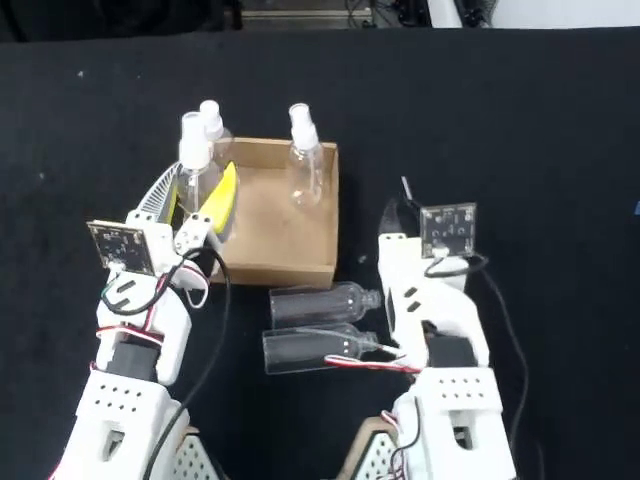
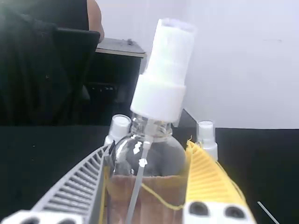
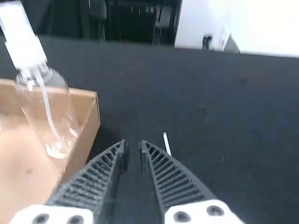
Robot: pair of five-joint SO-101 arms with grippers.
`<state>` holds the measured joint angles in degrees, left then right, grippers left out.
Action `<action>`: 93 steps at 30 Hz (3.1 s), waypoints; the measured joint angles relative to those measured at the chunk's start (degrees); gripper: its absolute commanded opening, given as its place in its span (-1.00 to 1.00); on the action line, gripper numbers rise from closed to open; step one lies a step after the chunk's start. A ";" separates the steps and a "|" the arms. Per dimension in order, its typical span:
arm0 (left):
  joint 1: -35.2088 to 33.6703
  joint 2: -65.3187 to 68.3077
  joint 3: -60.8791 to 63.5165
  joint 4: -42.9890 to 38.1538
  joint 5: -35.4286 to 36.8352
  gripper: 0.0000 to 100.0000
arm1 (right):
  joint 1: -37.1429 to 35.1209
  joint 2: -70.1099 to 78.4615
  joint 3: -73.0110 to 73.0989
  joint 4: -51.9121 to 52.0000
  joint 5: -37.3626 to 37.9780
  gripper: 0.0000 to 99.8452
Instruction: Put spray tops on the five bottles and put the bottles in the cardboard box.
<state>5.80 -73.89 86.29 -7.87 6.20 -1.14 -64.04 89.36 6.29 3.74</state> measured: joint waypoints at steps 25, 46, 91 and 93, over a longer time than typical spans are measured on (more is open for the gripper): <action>2.55 36.22 -0.09 -35.52 0.00 -0.94 | 0.00 4.92 -1.67 -0.53 0.00 -0.95; -1.32 71.38 -7.56 -57.32 0.00 -0.94 | 0.00 4.92 -1.67 -0.53 0.00 -0.95; -1.49 73.67 -8.35 -57.32 0.00 -0.32 | 0.00 4.92 -1.67 -0.53 0.00 -0.96; -1.49 73.67 -8.35 -57.32 0.00 -0.32 | 0.00 4.92 -1.67 -0.53 0.00 -0.96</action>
<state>4.31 -0.22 77.93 -65.19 6.20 -1.14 -59.12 87.69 5.76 3.74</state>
